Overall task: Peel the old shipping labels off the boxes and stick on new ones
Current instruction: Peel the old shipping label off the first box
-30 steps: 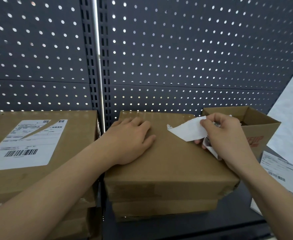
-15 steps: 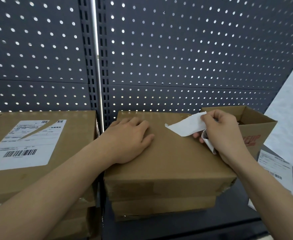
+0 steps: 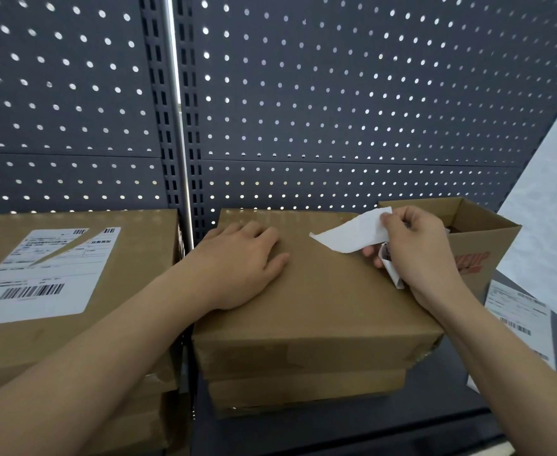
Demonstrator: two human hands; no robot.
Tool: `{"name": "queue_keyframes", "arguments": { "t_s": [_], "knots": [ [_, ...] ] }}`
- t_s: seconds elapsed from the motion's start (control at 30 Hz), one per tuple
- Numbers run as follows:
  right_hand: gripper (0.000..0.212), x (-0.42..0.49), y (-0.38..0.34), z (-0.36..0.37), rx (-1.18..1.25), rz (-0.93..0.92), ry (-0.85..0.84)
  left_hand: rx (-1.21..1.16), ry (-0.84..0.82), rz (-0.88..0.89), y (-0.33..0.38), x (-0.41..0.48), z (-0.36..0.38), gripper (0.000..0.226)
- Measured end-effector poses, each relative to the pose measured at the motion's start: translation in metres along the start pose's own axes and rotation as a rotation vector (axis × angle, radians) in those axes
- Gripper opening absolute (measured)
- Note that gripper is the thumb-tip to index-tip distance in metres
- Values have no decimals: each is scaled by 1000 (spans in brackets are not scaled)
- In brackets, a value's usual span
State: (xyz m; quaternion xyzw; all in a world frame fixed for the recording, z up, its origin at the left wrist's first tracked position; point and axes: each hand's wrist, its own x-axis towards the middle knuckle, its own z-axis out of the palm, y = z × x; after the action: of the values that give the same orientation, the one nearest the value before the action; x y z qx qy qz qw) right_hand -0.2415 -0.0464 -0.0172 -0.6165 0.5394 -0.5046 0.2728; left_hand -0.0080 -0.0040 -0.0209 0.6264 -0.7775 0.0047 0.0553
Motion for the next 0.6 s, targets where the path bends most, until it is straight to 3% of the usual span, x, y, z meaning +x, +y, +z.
{"name": "queue_keyframes", "arguments": {
  "t_s": [0.33,0.6],
  "knots": [
    [25,1,2,-1,66,37,34,-1,-1,0,1,-1,-1,49],
    [26,3,0,-1,73,-51,98,18,-5,-14,4,-1,-1,48]
  ]
}}
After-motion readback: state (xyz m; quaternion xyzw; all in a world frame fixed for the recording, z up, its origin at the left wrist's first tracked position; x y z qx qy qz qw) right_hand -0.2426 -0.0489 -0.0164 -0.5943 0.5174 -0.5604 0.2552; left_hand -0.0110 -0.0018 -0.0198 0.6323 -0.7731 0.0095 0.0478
